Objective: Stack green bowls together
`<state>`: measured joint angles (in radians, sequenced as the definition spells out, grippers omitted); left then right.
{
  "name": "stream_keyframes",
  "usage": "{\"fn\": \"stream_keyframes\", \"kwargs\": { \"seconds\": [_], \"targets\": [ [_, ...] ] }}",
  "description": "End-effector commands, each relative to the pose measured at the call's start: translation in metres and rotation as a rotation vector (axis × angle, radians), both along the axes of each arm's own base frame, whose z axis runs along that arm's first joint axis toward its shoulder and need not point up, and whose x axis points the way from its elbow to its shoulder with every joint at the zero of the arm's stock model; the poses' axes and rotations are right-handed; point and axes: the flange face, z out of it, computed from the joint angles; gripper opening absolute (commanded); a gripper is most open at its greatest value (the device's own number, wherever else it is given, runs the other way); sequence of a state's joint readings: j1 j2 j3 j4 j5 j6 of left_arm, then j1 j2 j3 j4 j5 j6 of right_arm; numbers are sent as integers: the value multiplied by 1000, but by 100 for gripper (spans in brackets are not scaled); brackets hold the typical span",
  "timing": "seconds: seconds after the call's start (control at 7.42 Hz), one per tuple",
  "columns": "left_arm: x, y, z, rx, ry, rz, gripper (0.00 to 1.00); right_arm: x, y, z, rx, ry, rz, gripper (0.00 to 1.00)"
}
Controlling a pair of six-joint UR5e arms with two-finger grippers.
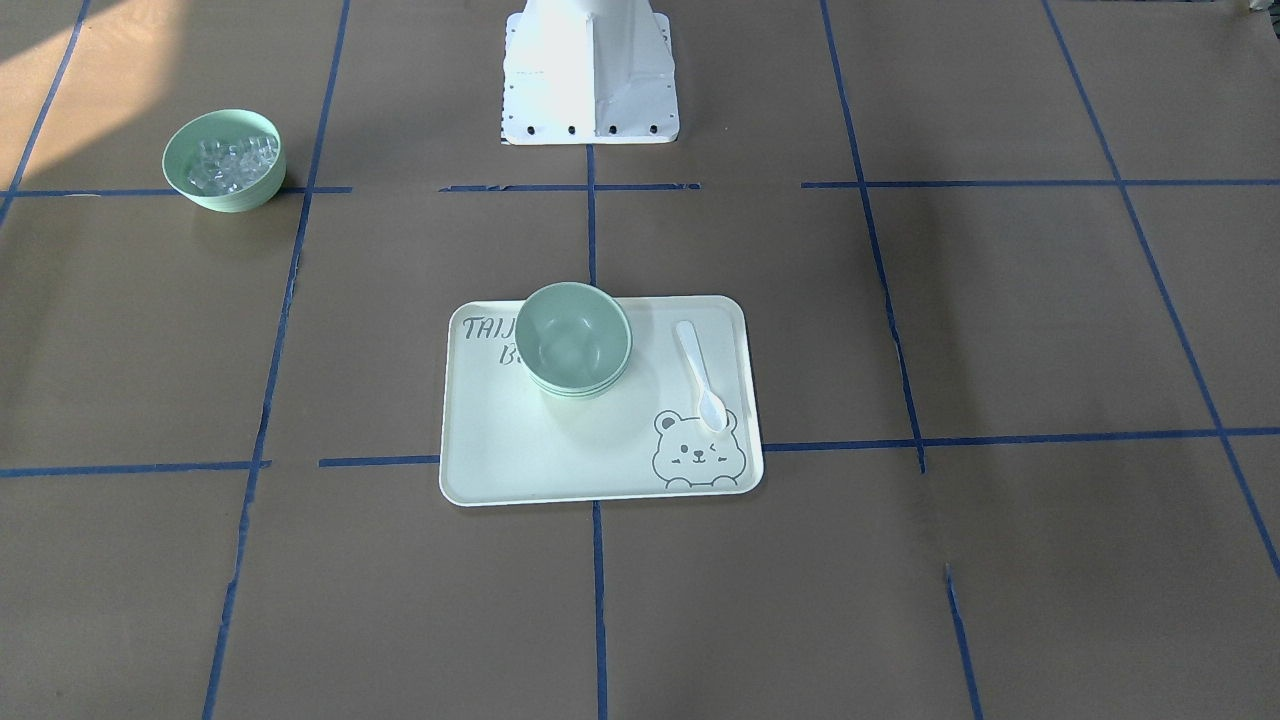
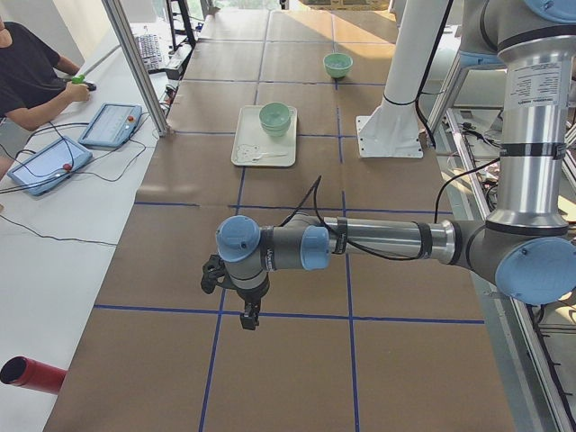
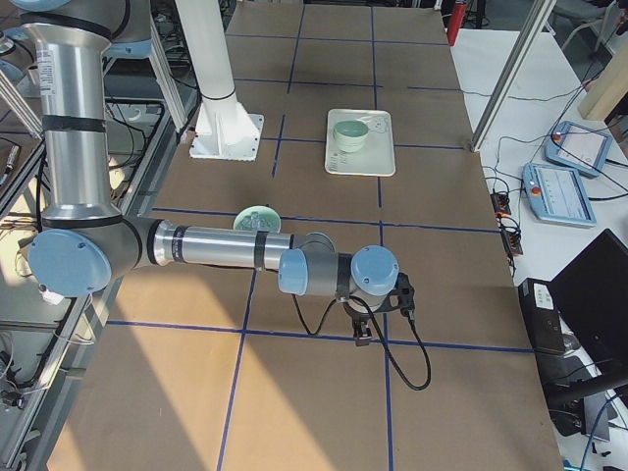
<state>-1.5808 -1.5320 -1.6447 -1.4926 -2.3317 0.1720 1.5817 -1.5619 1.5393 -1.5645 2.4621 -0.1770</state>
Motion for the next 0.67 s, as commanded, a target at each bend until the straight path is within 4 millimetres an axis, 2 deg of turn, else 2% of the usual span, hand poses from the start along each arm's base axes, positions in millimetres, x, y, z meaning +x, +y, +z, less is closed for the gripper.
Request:
{"fn": "stream_keyframes", "kwargs": {
  "seconds": [0.0, 0.27, 0.54],
  "targets": [
    [-2, 0, -1, 2, 0, -4, 100, 2, -3, -2, 13, 22, 6, 100],
    [-2, 0, -1, 2, 0, -4, 100, 9, -3, 4, 8, 116, 76, 100],
    [-1, -1, -2, 5, 0, -2, 100, 9, 0, 10, -10, 115, 92, 100]
  ]
}}
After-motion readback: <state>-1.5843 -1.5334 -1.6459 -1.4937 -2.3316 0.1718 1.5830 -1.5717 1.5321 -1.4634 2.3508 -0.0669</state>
